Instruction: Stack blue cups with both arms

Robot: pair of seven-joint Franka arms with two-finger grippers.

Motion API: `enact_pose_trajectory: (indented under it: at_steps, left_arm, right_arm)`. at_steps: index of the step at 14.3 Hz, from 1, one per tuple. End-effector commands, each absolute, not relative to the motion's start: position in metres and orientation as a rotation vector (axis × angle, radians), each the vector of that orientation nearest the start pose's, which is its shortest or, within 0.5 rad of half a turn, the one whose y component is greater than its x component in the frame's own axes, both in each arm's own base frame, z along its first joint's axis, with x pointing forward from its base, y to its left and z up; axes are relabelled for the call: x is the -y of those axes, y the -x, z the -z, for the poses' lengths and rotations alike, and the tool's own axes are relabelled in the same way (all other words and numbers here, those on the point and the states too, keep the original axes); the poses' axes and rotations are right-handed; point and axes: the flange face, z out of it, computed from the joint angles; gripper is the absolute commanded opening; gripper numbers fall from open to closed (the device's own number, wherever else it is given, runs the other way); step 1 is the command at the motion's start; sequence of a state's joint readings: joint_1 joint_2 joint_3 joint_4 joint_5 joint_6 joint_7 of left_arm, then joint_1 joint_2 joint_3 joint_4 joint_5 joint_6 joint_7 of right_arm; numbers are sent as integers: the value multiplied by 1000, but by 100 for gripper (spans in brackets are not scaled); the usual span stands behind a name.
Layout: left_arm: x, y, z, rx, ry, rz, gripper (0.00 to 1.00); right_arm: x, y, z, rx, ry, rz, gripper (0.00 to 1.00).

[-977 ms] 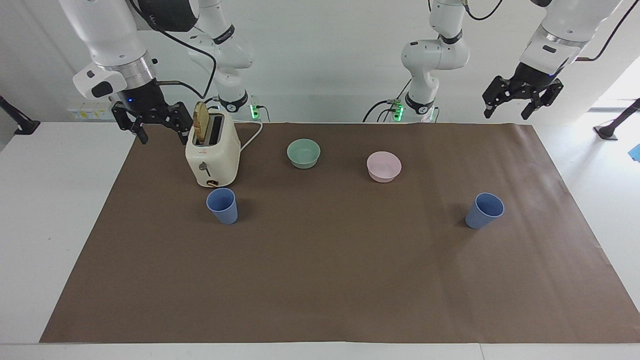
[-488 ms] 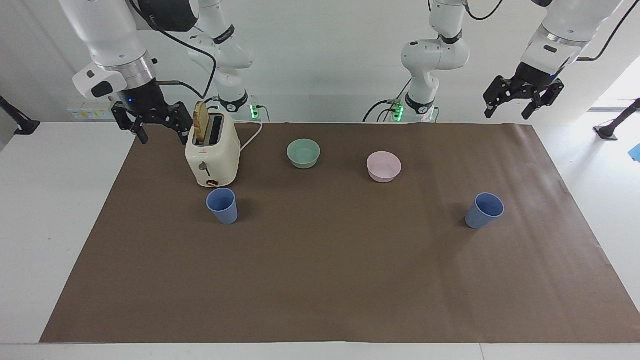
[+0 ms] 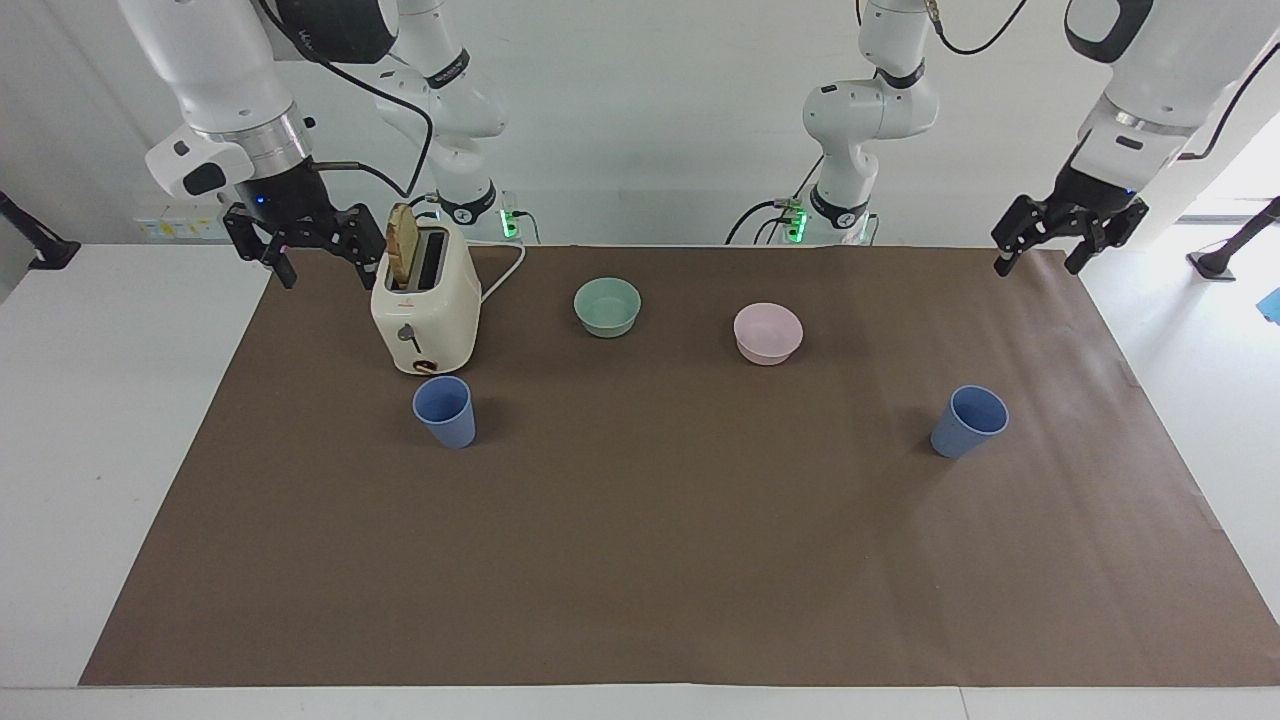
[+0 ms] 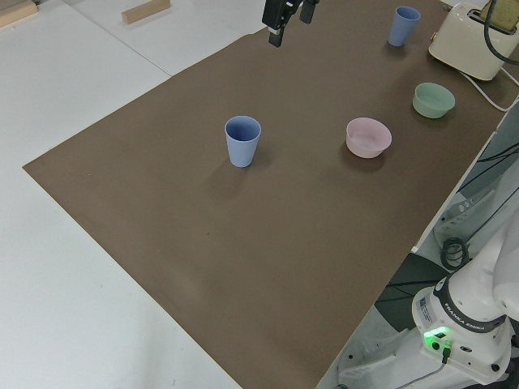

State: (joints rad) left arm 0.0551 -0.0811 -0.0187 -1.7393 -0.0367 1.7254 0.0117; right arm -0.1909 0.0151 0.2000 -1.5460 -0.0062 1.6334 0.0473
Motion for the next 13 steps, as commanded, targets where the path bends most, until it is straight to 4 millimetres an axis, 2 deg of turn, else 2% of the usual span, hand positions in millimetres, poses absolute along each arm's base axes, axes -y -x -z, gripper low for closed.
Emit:
enact_pose_trajectory:
  at_steps: [1,2,5,6,7,9,10,13]
  left_arm:
    - [-39,-555,-548,119,3177,120,100]
    - [-53,-557,-533,172,3172,142,100]
    - [-76,-576,-487,247,3172,142,100]
    - [-80,-580,-477,259,3173,135,100]
    - [-81,-580,-460,276,3183,95,100]
    - [-83,-578,-424,351,3219,139,100]
    - [-82,-575,-412,371,3214,157,100]
    - [-83,-573,-403,385,3210,174,100]
  right_arm:
    - [-1,-561,-635,-43,3147,109,100]
    - [-1,-561,-635,-43,3147,109,100]
    - [-2,-561,-635,-41,3147,109,100]
    - [-1,-560,-636,-43,3148,111,100]
    - [-2,-561,-635,-41,3147,109,100]
    - [-1,-561,-635,-43,3147,109,100]
    - [-2,-560,-636,-41,3148,111,100]
    - [-1,-561,-635,-43,3147,109,100]
